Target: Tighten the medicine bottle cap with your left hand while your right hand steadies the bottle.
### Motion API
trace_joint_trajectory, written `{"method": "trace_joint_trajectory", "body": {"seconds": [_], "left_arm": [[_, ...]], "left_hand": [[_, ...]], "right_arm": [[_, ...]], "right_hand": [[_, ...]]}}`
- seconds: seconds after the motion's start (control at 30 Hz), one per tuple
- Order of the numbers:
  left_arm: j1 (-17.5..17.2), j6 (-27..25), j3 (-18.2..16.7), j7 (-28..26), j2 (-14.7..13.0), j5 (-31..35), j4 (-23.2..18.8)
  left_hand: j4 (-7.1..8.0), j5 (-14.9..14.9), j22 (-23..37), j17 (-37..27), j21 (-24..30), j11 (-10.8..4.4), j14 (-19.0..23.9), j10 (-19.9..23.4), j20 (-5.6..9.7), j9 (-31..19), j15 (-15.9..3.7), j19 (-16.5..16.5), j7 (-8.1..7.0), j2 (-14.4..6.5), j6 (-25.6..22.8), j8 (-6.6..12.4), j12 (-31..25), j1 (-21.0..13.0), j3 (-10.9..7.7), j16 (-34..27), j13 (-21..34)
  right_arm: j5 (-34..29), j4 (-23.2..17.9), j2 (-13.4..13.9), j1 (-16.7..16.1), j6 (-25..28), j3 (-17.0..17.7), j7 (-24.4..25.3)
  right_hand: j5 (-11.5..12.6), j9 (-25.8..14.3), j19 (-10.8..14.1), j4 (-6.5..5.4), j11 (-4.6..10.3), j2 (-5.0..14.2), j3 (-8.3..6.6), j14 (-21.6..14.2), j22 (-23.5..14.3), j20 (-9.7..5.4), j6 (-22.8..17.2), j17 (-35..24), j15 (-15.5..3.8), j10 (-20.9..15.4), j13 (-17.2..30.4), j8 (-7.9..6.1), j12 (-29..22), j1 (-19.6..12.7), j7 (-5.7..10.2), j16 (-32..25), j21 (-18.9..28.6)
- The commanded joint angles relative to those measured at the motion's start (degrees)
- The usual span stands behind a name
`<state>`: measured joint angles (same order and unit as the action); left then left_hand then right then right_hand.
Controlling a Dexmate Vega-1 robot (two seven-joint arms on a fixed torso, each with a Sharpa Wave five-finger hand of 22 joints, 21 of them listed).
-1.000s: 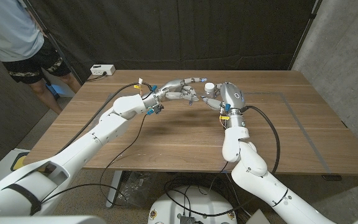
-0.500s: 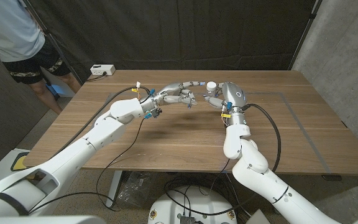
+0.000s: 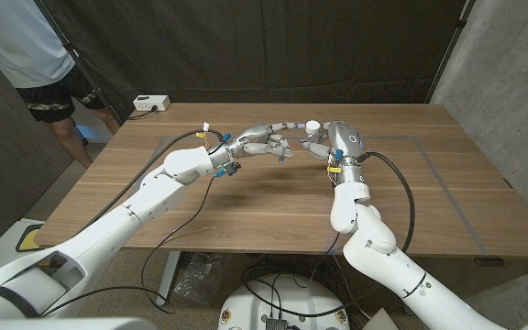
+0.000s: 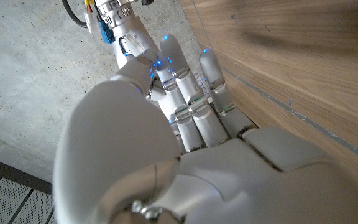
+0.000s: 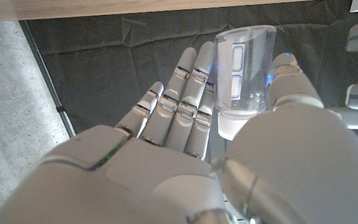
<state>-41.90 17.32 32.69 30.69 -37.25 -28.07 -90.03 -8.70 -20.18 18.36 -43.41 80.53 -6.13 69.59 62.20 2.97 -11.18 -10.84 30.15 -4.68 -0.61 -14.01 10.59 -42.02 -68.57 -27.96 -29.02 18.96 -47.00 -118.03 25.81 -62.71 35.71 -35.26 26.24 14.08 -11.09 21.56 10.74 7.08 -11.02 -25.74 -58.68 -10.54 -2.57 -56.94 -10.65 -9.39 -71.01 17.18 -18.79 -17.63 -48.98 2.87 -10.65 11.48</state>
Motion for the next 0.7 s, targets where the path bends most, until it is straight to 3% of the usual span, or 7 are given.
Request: {"method": "trace_joint_trajectory", "body": {"seconds": [0.03,0.7], "left_arm": [[1.0,0.0,0.7,0.7,0.9,0.2,1.2],[3.7,-0.9,2.5,3.5,3.3,0.6,4.7]], "left_hand": [[-0.17,-0.2,-0.1,-0.4,0.5,-0.62,0.4,1.1,4.46,-0.1,0.09,-0.2,0.13,0.2,0.2,0.23,-0.5,-0.1,-0.54,0.1,13.0],[-0.11,0.0,-1.7,-0.7,1.8,-0.61,0.5,1.1,4.58,-0.1,0.13,-0.6,0.58,0.3,0.7,0.11,-0.6,0.2,-1.02,0.4,13.0]], "right_arm": [[0.2,-0.1,0.2,0.0,0.4,0.1,-0.1],[-0.3,-0.4,0.2,-0.2,0.0,-0.3,0.8]], "right_hand": [[-0.1,-0.1,0.4,-2.14,4.72,10.88,-2.78,-0.4,-0.1,-4.26,-9.3,-0.2,-4.02,-4.5,0.1,-0.05,-0.5,-10.6,9.18,-0.3,0.5],[-0.3,-0.1,0.4,-1.99,4.72,10.87,-2.83,-0.5,-0.1,-4.24,-9.3,-0.2,-4.10,-4.5,0.3,0.03,-0.5,-10.8,9.15,-0.4,0.5]]}}
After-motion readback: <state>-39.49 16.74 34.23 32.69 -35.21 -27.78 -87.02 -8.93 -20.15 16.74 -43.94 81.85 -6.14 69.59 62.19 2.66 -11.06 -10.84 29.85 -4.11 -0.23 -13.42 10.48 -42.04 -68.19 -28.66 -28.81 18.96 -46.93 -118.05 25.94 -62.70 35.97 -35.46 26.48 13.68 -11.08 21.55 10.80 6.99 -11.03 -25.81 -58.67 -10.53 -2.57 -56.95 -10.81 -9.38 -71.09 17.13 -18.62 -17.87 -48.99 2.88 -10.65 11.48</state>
